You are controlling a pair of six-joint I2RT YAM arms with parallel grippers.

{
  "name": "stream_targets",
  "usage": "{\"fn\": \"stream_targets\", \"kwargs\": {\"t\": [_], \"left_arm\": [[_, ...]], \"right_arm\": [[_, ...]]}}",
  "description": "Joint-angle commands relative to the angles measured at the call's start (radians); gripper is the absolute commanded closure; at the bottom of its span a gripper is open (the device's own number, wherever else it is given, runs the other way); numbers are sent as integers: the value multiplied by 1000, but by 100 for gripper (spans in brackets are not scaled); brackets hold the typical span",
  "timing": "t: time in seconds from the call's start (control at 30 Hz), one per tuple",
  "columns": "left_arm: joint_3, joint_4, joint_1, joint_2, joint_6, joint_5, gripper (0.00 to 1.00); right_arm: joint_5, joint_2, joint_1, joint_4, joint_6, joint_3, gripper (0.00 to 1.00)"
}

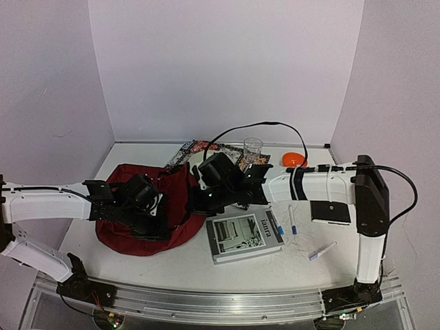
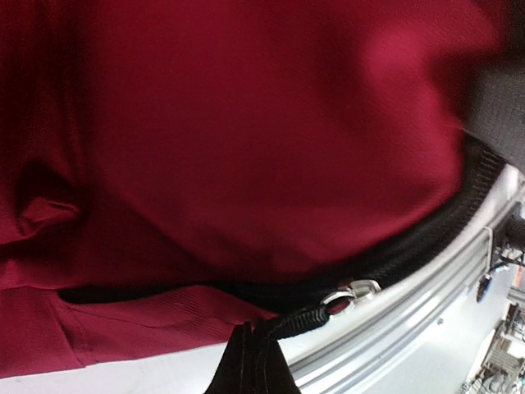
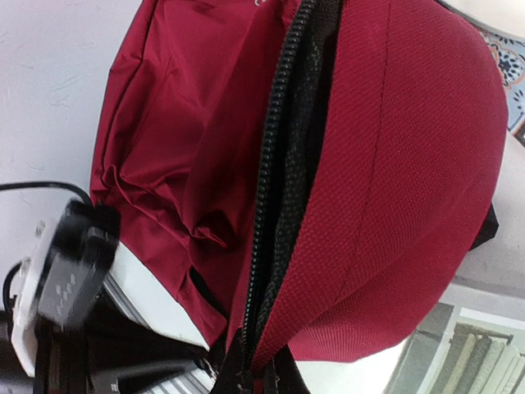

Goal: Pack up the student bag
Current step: Unzip the largest pocket of the student bag.

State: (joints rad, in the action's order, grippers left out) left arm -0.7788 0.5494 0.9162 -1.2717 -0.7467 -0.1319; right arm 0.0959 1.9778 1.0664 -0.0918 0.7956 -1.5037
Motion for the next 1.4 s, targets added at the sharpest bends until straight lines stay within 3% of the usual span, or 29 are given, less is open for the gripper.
{"fn": "stream_targets", "kwargs": {"t": [0.0, 0.27, 0.5, 0.73, 0.87, 0.93, 1.0, 1.37], "left_arm": [[49, 91, -62, 44, -18, 75, 100], [119, 108, -154, 91, -16, 48, 100], [142, 160, -164, 136, -61, 76, 100], [154, 244, -164, 214, -174, 180, 100], [140, 268, -165, 259, -190, 213, 100], [109, 268, -165, 266, -180, 213, 92], [69, 266, -164, 264, -166, 217, 77], [-150, 215, -166, 201, -126, 224, 44]], "right_arm": [[26, -122, -13, -20, -40, 34, 100], [29, -225, -44, -20, -57, 89, 100], [19, -301, -85, -24, -77, 141, 100], [24, -340, -105, -47, -79, 175, 100], [101, -298, -103, -74, -77, 157, 100], [137, -270, -93, -109, -67, 151, 100], [158, -228, -69, -131, -64, 126, 100], [191, -20, 30, -245, -23, 13, 100]]}}
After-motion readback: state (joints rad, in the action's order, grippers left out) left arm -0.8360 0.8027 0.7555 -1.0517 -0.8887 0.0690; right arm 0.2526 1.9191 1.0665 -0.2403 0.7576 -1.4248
